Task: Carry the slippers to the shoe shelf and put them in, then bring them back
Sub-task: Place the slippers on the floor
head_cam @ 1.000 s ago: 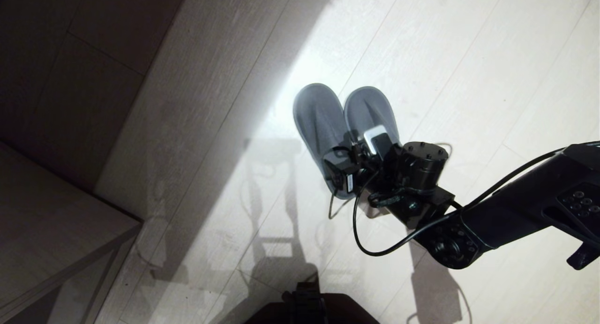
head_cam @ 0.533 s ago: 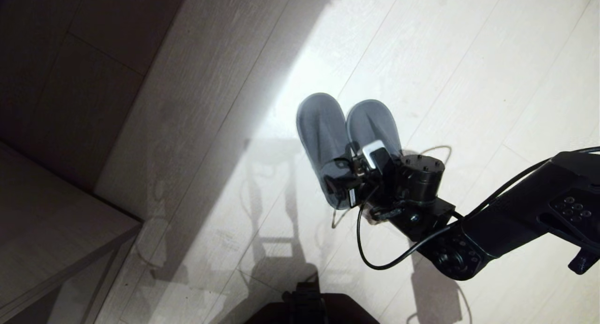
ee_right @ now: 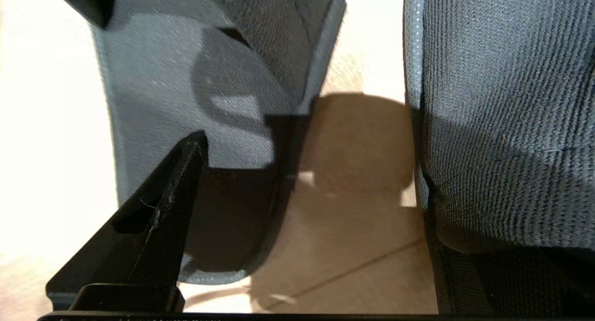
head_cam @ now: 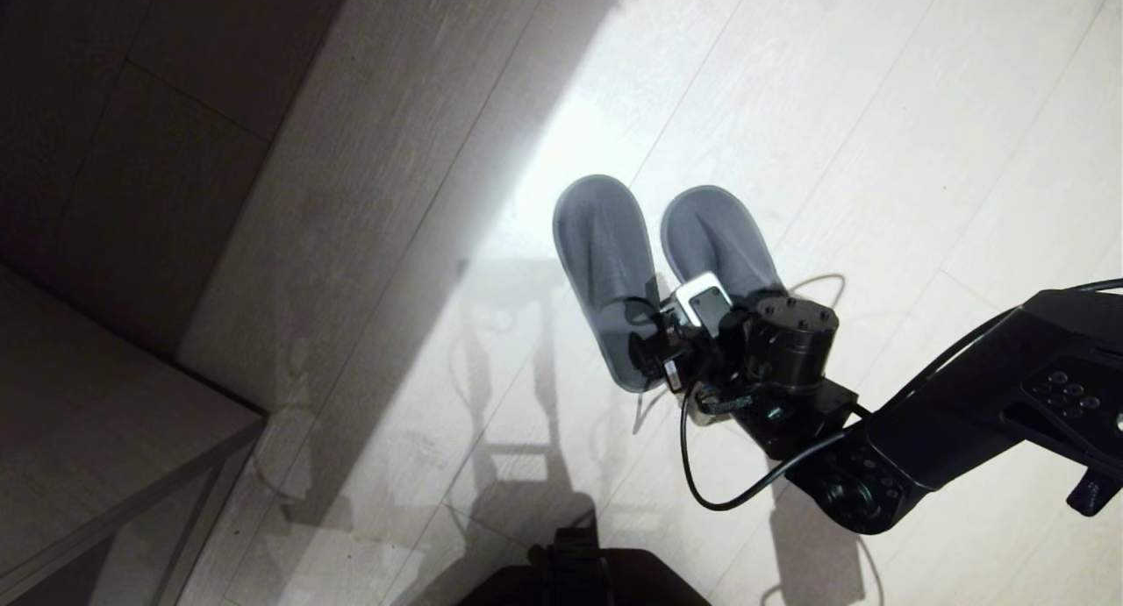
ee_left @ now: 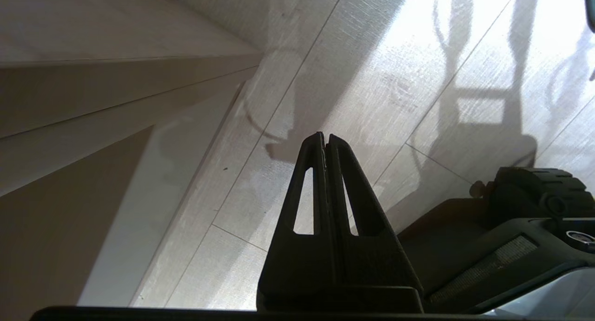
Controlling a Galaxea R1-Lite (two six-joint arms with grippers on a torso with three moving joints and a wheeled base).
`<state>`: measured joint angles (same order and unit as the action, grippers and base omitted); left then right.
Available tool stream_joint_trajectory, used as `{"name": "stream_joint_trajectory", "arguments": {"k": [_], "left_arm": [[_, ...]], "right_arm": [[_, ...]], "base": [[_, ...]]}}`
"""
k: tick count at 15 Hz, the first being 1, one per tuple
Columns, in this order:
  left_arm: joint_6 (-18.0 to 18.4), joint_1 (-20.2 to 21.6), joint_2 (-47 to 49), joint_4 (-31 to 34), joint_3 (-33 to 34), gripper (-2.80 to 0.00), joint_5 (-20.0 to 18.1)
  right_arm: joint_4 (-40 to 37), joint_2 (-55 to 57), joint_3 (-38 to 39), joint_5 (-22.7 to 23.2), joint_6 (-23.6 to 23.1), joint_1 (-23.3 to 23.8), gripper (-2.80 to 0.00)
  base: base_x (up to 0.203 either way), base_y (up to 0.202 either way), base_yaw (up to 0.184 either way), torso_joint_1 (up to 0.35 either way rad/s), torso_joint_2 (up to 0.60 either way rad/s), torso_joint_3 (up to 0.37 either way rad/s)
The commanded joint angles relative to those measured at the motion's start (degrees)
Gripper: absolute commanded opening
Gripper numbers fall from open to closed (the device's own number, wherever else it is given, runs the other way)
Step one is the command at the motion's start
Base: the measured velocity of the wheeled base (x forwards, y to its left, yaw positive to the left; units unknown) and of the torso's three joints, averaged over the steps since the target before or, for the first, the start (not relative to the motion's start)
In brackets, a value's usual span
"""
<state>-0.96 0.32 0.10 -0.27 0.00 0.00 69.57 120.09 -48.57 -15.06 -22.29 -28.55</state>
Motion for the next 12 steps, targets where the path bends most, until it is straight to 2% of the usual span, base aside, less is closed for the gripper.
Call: {"name": "stream_joint_trajectory", "arguments": {"k": [1,3,5,8,9,12], "left_arm": [[0.0,0.03,0.08,-0.05,0.0,-2.8,0.0],[0.0,0.03,0.08,0.0,0.0,-2.8,0.0],[0.0,0.03,-0.01,-0.08,0.0,-2.8,0.0],[0.0,0.03,0.06,-0.08,0.0,-2.8,0.0],[0.0,0.03,0.08,-0.08,0.0,-2.8,0.0],[0.0,0.03,0.08,0.0,0.0,-2.8,0.0]], "right_arm": [[0.41,-0.03,0.23,-0.51,-0.3,-0.1,0.0],[0.4,-0.01,0.32,-1.69,-0.45,-0.1,0.0],[0.8,0.05,0.3,-4.16,-2.55,-0.1,0.0],[4.13,1.63,-0.34,-6.93,-3.06,-0.28,0.0],[7.0,2.5,-0.71,-6.51,-3.14,-0.22,0.0],[10.88,3.87,-3.63,1.66,-3.19,0.52,0.0]], "base": [[0.0,0.0,0.0,0.0,0.0,0.0],[0.0,0.0,0.0,0.0,0.0,0.0],[0.0,0.0,0.0,0.0,0.0,0.0],[0.0,0.0,0.0,0.0,0.0,0.0],[0.0,0.0,0.0,0.0,0.0,0.0],[0.0,0.0,0.0,0.0,0.0,0.0]]}}
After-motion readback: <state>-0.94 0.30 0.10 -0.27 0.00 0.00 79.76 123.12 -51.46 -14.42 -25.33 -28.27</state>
